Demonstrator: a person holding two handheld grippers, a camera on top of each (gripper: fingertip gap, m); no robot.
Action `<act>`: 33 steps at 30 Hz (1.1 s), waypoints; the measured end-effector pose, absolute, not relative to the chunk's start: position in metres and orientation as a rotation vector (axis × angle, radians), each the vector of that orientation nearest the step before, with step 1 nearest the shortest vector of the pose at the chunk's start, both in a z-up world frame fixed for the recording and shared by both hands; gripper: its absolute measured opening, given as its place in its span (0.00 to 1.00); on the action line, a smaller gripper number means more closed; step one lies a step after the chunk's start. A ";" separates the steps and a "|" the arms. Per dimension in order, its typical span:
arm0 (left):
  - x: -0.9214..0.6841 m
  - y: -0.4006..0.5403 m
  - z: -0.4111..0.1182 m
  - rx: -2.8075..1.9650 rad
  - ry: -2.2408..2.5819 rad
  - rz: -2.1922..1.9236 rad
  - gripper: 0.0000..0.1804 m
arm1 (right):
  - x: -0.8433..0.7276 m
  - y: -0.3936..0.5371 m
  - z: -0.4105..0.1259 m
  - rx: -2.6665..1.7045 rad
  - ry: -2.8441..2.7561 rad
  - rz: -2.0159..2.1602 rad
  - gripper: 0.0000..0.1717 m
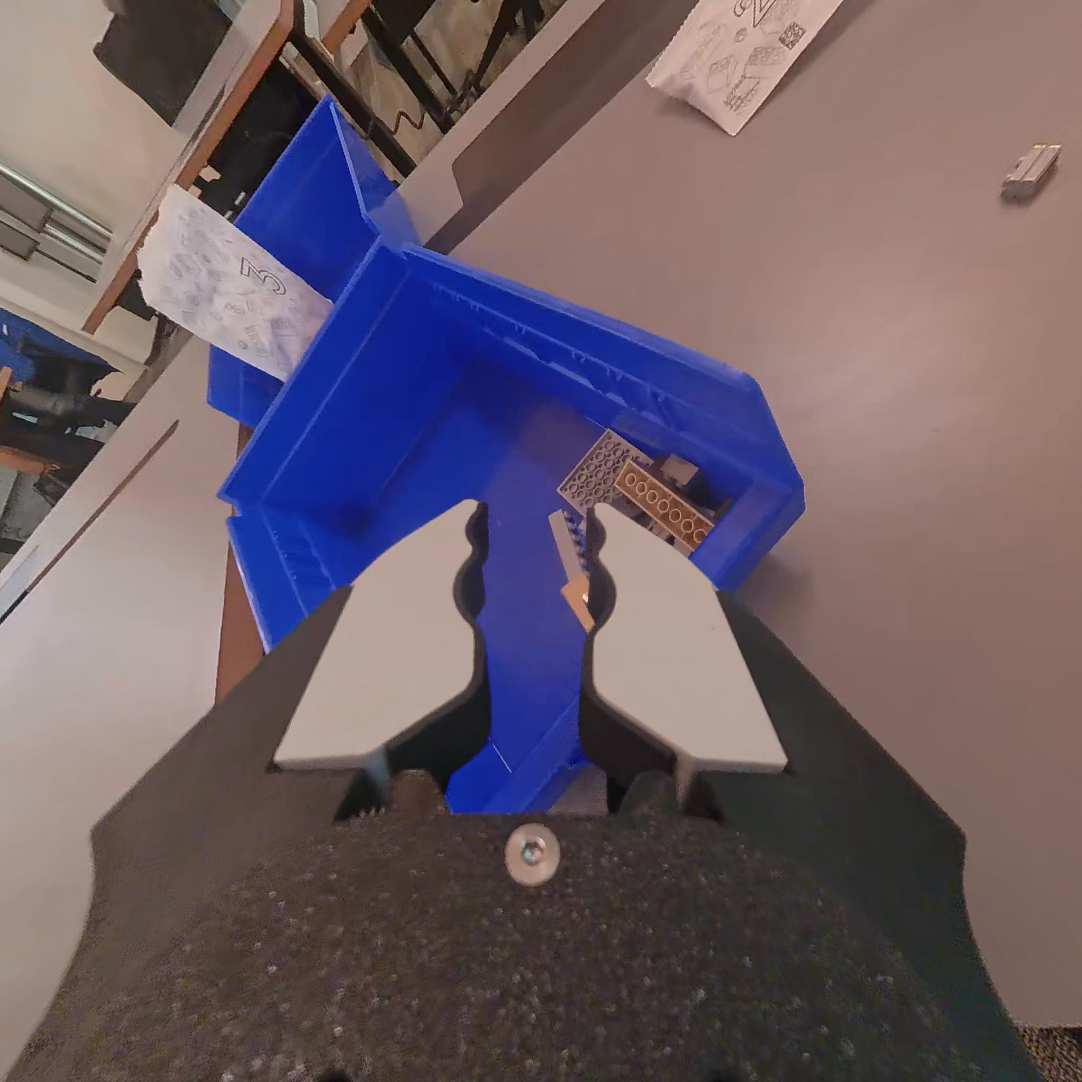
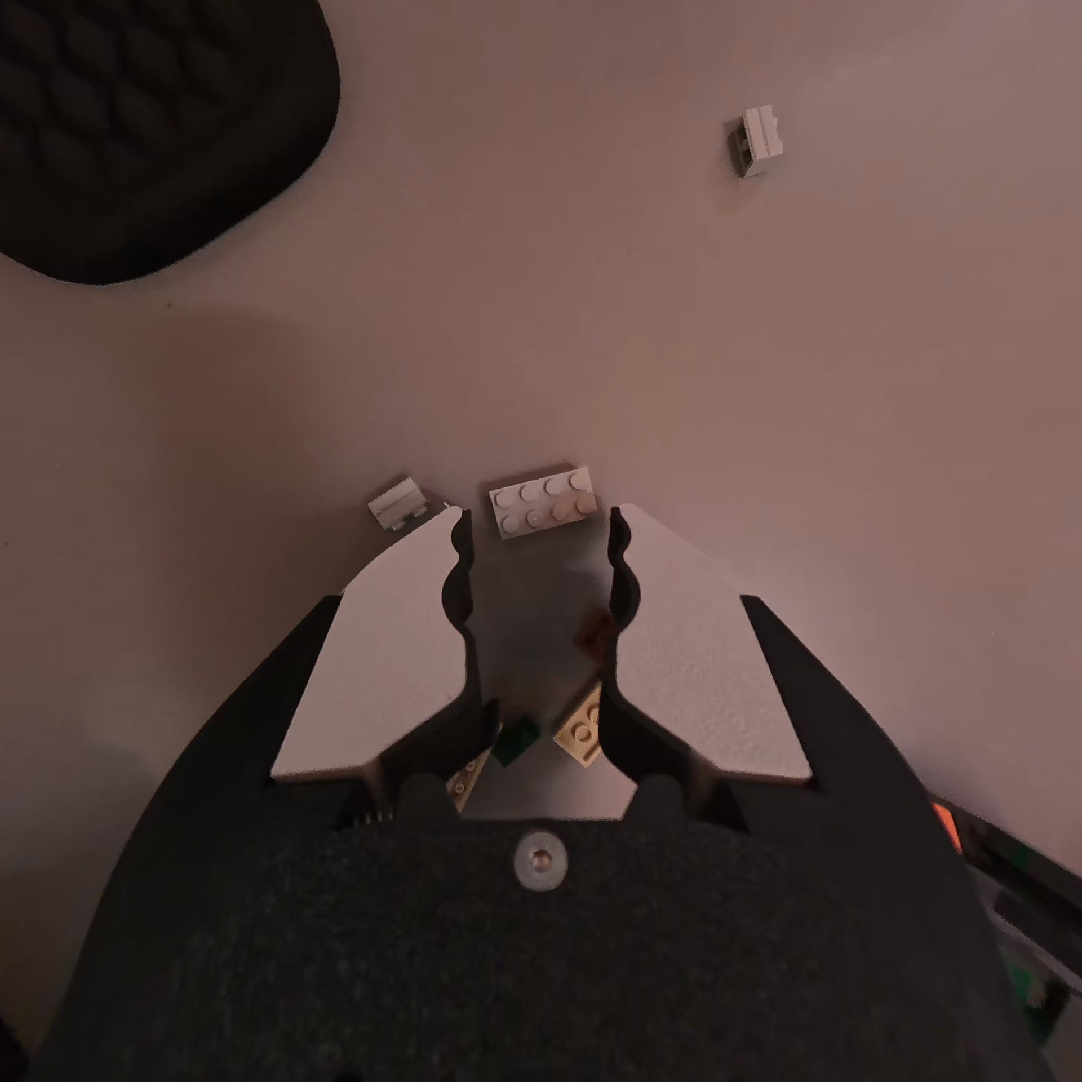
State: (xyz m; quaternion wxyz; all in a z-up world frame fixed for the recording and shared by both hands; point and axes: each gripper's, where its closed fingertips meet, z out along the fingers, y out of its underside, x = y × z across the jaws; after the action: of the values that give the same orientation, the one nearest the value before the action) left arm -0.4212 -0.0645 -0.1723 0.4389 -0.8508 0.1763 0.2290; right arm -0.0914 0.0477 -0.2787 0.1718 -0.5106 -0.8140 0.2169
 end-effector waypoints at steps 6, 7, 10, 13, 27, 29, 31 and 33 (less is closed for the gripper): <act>-0.399 -0.061 -0.147 -1.998 0.456 0.554 0.17 | -0.092 0.043 -0.279 -1.432 -2.334 0.637 0.19; -0.389 -0.061 -0.143 -1.977 0.477 0.537 0.17 | -0.094 0.041 -0.276 -1.429 -2.324 0.659 0.19; -0.339 -0.057 -0.136 -1.880 0.605 0.430 0.17 | -0.099 0.030 -0.264 -1.413 -2.280 0.767 0.18; -0.276 -0.054 -0.141 -1.737 0.834 0.381 0.19 | -0.105 0.008 -0.246 -1.421 -2.239 0.976 0.18; -0.097 -0.058 -0.203 -1.293 1.520 0.278 0.07 | -0.107 -0.075 -0.195 -1.280 -2.246 1.572 0.19; -0.101 -0.054 -0.201 -1.329 1.495 0.270 0.07 | -0.107 -0.071 -0.192 -1.282 -2.184 1.553 0.18; -0.115 -0.048 -0.194 -1.384 1.427 0.278 0.07 | -0.104 -0.060 -0.187 -1.295 -2.105 1.535 0.21; -0.148 -0.037 -0.180 -1.469 1.310 0.361 0.06 | -0.098 -0.044 -0.186 -1.328 -2.006 1.473 0.22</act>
State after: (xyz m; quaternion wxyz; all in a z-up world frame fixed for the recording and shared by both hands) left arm -0.1477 -0.0367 -0.1799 0.5396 -0.6180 0.5512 0.1519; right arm -0.0983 -0.0440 -0.1862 0.1598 -0.4648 -0.7020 0.5154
